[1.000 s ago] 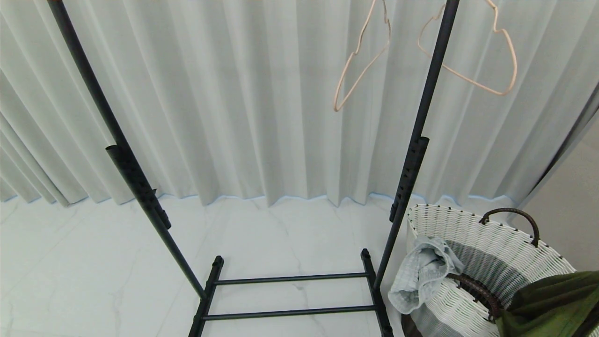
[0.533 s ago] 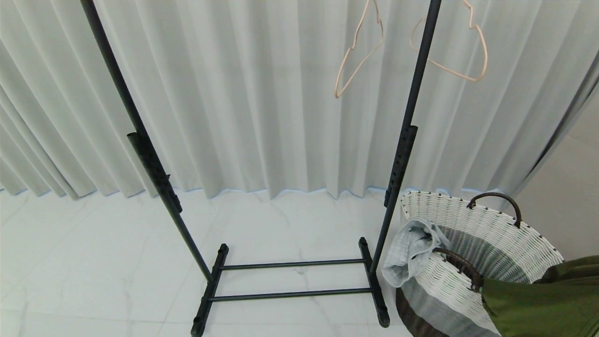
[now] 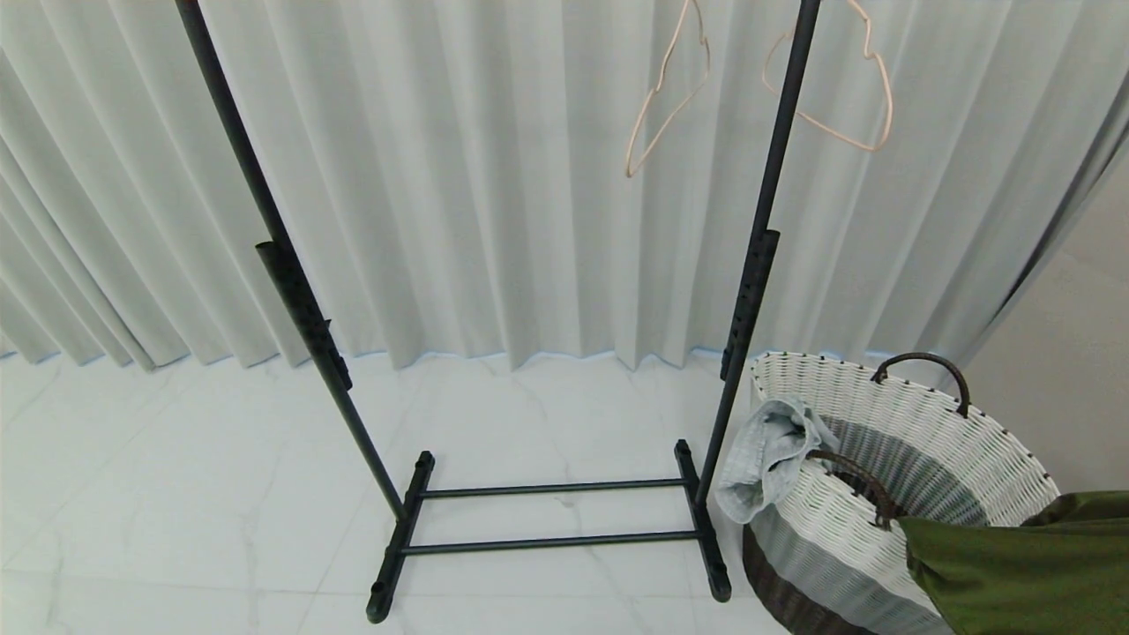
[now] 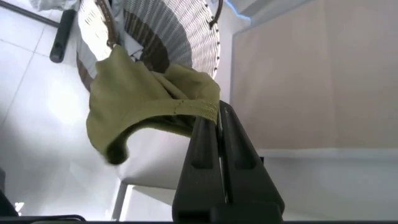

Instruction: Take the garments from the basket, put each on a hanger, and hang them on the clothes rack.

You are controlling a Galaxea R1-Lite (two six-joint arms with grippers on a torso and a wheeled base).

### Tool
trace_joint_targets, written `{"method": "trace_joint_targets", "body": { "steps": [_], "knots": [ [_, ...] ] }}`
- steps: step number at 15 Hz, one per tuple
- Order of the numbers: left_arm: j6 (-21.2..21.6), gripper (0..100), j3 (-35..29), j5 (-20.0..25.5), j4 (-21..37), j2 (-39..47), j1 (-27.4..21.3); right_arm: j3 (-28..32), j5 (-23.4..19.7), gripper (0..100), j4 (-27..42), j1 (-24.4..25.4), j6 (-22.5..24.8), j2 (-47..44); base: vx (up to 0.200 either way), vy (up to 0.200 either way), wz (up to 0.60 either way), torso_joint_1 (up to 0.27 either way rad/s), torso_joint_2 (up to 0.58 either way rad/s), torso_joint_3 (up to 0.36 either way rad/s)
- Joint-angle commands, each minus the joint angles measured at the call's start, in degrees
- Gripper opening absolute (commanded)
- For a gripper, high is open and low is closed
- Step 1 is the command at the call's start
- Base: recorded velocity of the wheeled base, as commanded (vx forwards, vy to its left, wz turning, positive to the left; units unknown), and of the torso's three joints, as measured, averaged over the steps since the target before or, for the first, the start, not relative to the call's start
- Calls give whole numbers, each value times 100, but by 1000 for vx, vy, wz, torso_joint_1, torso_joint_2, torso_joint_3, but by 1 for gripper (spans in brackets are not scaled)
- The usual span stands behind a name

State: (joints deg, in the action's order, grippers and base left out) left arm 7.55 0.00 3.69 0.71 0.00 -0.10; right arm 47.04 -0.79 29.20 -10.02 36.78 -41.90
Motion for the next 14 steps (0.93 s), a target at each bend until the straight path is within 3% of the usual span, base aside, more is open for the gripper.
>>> {"method": "trace_joint_targets", "body": {
  "steps": [1, 7, 11, 14],
  "knots": [
    [1, 100, 0, 0, 0, 0, 1, -11, -9, 0, -2, 0, 31, -46, 0, 200, 0, 2, 2, 2],
    [1, 100, 0, 0, 0, 0, 1, 7, -17, 0, -2, 299, 57, -187, 0, 33, 0, 0, 1, -1],
    [19, 100, 0, 0, 0, 0, 1, 103, -17, 0, -2, 844, 57, -477, 0, 0, 0, 0, 0, 0],
    [45, 100, 0, 0, 0, 0, 1, 332, -17, 0, -2, 861, 49, -714, 0, 0, 0, 0, 0, 0]
  ]
}}
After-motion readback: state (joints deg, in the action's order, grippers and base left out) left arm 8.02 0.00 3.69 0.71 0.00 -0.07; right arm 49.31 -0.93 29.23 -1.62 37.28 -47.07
